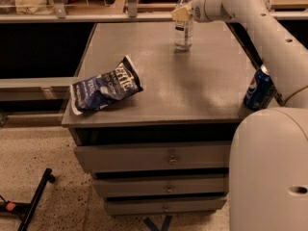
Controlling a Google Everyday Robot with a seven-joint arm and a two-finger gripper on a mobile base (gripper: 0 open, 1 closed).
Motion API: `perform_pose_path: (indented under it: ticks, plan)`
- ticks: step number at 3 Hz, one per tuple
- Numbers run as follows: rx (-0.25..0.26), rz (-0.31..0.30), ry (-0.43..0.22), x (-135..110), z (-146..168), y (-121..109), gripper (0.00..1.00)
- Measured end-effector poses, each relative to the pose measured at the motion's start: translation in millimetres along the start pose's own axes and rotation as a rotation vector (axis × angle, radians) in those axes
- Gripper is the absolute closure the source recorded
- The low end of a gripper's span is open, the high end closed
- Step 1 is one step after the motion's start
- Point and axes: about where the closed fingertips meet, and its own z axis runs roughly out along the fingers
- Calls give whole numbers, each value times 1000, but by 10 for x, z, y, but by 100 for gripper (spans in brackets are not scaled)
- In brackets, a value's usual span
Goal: Move blue plastic bottle near blue chip bag
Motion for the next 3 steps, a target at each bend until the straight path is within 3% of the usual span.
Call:
perform_pose_path:
  ticks: [1,3]
  plan:
    - [-63,66,-19,-133,-87,164,100]
    - [-246,92,-76,-264,-351,931,100]
